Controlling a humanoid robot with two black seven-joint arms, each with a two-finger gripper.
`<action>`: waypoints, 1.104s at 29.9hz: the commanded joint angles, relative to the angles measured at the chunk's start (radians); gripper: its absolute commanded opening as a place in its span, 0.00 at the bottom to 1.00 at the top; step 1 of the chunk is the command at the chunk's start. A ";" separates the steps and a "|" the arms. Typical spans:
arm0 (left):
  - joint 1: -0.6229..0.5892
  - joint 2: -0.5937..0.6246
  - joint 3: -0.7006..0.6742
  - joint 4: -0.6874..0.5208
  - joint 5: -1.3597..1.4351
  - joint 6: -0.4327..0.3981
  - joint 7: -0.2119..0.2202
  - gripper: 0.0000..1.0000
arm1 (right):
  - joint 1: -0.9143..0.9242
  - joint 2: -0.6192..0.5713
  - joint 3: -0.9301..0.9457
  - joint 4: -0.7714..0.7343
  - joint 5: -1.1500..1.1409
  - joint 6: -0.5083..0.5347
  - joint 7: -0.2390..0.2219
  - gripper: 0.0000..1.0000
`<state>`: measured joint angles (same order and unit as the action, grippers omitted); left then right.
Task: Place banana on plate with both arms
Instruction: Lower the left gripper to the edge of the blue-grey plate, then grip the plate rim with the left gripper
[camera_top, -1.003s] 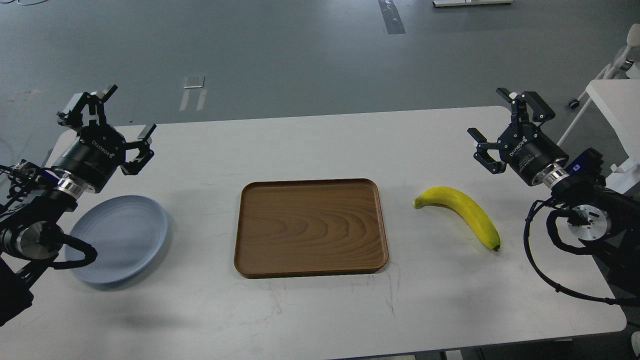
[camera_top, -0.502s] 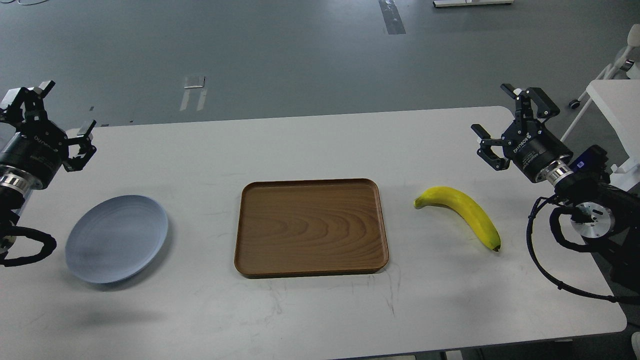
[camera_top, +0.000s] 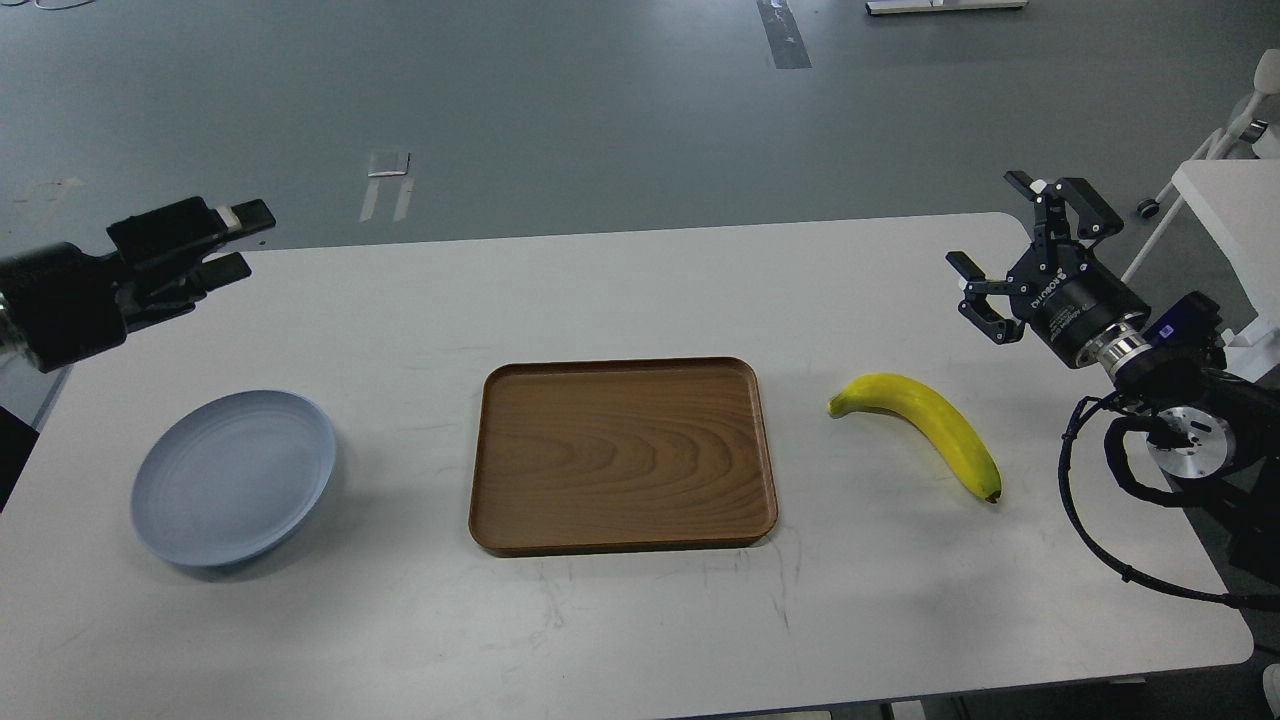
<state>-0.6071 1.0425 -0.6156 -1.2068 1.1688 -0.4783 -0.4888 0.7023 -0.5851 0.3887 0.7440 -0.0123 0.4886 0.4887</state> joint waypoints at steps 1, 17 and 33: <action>0.044 -0.001 0.074 0.029 0.221 0.131 0.000 1.00 | -0.001 -0.001 -0.001 0.000 0.000 0.000 0.000 1.00; 0.067 -0.124 0.381 0.455 0.285 0.435 0.000 1.00 | -0.003 -0.016 -0.002 0.002 -0.001 0.000 0.000 1.00; 0.069 -0.176 0.438 0.541 0.267 0.446 0.000 0.88 | -0.007 -0.015 -0.002 0.002 -0.001 0.000 0.000 1.00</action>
<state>-0.5385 0.8653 -0.1842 -0.6660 1.4368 -0.0313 -0.4889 0.6950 -0.6012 0.3865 0.7455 -0.0138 0.4886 0.4887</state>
